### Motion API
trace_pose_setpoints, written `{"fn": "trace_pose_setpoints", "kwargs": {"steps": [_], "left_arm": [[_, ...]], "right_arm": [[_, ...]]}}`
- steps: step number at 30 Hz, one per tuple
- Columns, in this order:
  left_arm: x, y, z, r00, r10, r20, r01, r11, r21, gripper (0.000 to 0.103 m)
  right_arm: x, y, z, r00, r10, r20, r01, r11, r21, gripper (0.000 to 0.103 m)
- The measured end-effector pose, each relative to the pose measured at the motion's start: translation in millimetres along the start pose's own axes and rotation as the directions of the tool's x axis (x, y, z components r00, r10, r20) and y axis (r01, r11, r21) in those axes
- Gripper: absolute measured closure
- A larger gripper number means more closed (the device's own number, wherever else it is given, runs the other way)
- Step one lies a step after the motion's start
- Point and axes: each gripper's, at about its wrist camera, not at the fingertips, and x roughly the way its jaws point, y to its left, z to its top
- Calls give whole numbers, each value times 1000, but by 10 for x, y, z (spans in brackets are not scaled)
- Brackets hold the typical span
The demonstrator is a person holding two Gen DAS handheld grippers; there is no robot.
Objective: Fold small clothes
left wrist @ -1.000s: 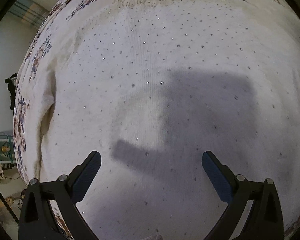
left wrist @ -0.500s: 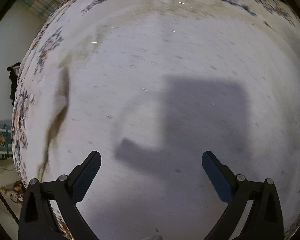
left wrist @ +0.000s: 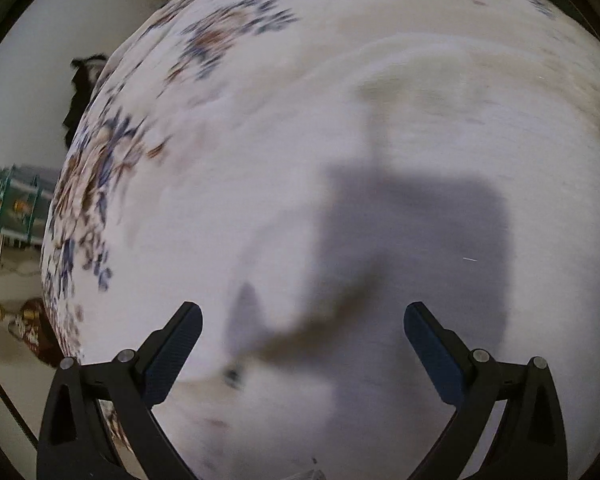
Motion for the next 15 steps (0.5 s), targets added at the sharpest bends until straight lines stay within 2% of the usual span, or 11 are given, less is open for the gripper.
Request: {"fn": "trace_pose_setpoints", "kwargs": {"steps": [2,4,6,9,12,15], "left_arm": [[102,228,37,1000,2,-7,-2,999,-45,0],[169,430,84,1000,6,-5,-6,997,-78,0],[229,612,122,1000,-10,-1,9,995,-104,0],[265,731,158,1000,-25,2,25,994,-109,0],[273,818,207,999,-41,8,42,993,-108,0],[229,913,236,998,-61,15,63,992,-114,0]], "right_arm": [[530,623,-147,997,-42,-66,30,983,-180,92],[1013,1178,-356,989,-80,-127,35,946,-322,92],[1174,1566,-574,985,-94,-145,30,919,-393,92],[1369,1910,-726,980,-68,-184,-18,903,-430,92],[1607,2166,-840,970,-117,-214,-2,874,-485,92],[1785,2220,-875,957,-167,-235,29,867,-498,92]]}}
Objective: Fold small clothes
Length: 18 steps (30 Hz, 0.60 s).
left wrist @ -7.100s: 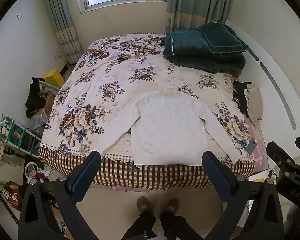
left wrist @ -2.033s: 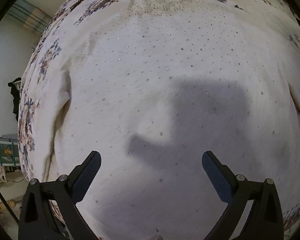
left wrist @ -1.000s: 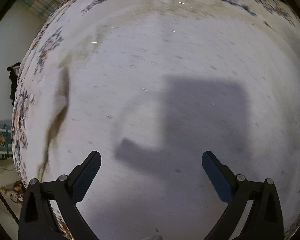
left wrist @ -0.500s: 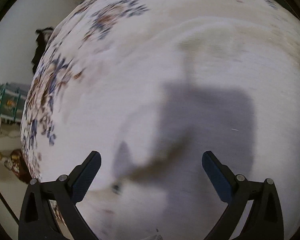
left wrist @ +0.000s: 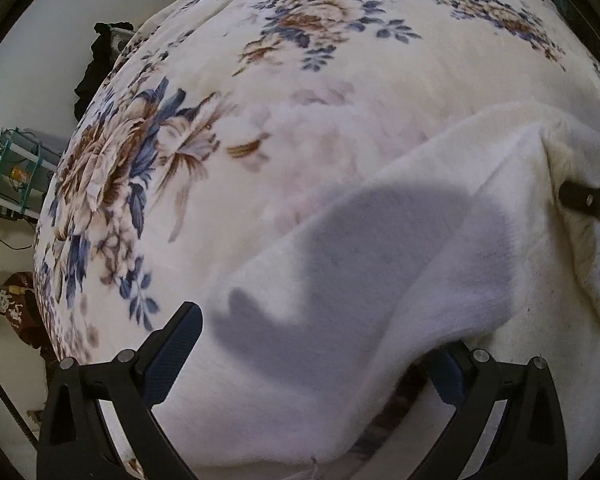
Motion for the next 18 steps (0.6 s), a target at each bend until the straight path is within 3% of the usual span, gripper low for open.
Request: {"fn": "trace_pose_setpoints", "kwargs": {"steps": [3,6,7,13,18], "left_arm": [[-103,158,-3,1000,-22,0,22,1000,-11,0],[-244,442,-44,999,-48,-2,48,998,-51,0],[-293,597,-70,999,-47,-9,46,996,-79,0],[-355,1730,-407,996,-61,-63,40,955,-292,0],[46,2516,-906,980,-93,-175,13,911,-412,0]], "right_arm": [[-76,-143,-41,998,53,-24,-51,996,70,87],[-284,-417,-128,991,134,-10,-130,971,199,49],[-392,-566,-211,988,155,8,-152,954,257,42],[-748,-1079,-711,992,126,-4,-114,909,400,36],[-798,-1254,-1209,995,69,-69,-32,898,439,36]]}}
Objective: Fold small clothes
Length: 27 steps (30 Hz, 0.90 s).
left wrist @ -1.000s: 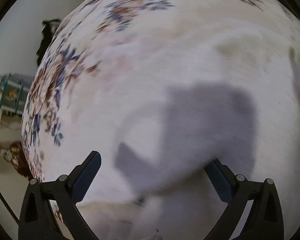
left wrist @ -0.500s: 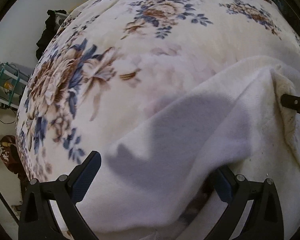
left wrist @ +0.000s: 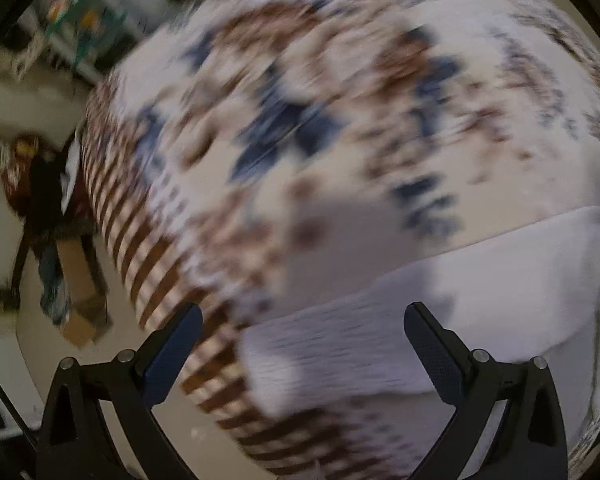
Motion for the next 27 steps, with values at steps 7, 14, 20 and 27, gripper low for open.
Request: {"fn": "trace_pose_setpoints", "kwargs": {"steps": [7,14,20,27], "left_arm": [[772,4,-206,972,-178,-152,178,984,-14,47],[117,-42,198,964,-248,97,248,969,16,94],[38,217,903,939,-268,213,283,958,-42,94],[564,545,1205,907,-400,131,420,870,-259,85]], "right_arm": [[344,-128,-410,995,-68,-78,69,997,14,36],[361,-30,-658,992,-93,-82,90,995,-33,36],[359,158,-726,974,-227,-19,225,971,-78,36],[562,231,-831,965,-259,-50,259,966,-8,36]]}}
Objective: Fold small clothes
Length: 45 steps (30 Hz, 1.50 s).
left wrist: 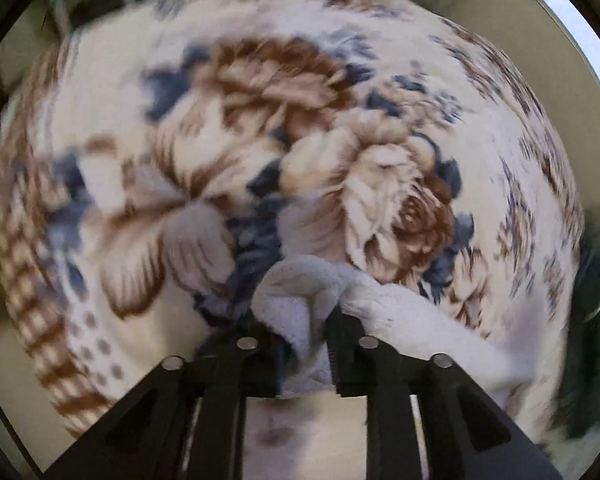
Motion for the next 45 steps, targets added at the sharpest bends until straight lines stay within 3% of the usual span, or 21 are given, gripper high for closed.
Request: {"fn": "trace_pose_setpoints", "kwargs": {"steps": [1,3,5,9,11,13,15,17,18,19,20,23,26,29,31,33,34,36,37,41,45], "left_arm": [[-36,85,-24,999,-37,-5,37,998,-49,84],[-143,279,-50,997,-76,26,79,986,-143,70],[-251,497,-80,994,-93,64,105,968,-227,47],[-303,861,-188,983,-157,96,181,911,-371,41],[-193,829,-198,988,-149,48,156,925,-346,41],[-19,597,-100,997,-81,-7,78,976,-205,41],[168,398,22,998,-19,-53,15,997,-80,41],[318,215,161,998,12,-65,-11,1000,12,43],[314,153,203,999,12,-45,-10,999,44,50],[272,76,251,1000,-9,-18,11,997,83,91],[224,23,293,1000,-12,-7,12,994,107,97],[14,-29,447,994,-78,71,70,992,108,98],[-32,78,660,987,-115,108,110,993,45,97],[148,244,700,994,-78,75,81,996,-38,97],[189,413,632,995,-97,18,99,988,-117,96],[109,572,485,992,-124,20,126,973,-195,96],[22,656,360,988,-148,33,152,959,-239,89],[-96,726,104,983,-177,54,185,940,-286,58],[-139,752,-46,979,-195,66,206,929,-309,38],[74,611,-273,959,-283,31,275,894,-353,37],[430,312,-171,965,-262,12,250,906,-343,37]], "right_arm": [[12,5,-20,1000,4,-5,-4,1000,1,36],[11,30,-62,1000,13,-6,-14,1000,-4,36],[8,24,-96,1000,21,-9,-21,1000,-11,36],[16,59,-112,1000,11,-2,-11,1000,4,36],[33,58,-115,1000,1,2,-1,1000,24,36],[77,-30,-103,1000,2,-8,-1,999,50,36],[122,-127,-83,1000,-1,-15,2,998,68,36],[147,-196,-59,1000,-11,-16,12,997,75,36],[150,-211,-52,1000,-14,-13,15,997,73,36],[157,-202,-52,1000,-20,-8,21,997,68,36],[145,-210,-49,1000,-28,3,28,998,61,36],[123,-209,-44,999,-39,27,37,997,61,36],[88,-202,25,998,-39,39,36,996,80,36],[99,-189,69,999,-38,38,34,994,100,36],[126,-83,109,998,-42,37,38,994,103,36],[73,106,175,998,-48,32,44,993,109,36],[110,256,274,998,-49,30,45,993,113,36],[87,283,306,998,-50,29,46,991,122,36],[99,334,383,998,-54,30,49,991,127,36],[9,276,567,993,-100,57,90,984,156,18],[-120,85,567,978,-174,111,158,978,136,18]]}}
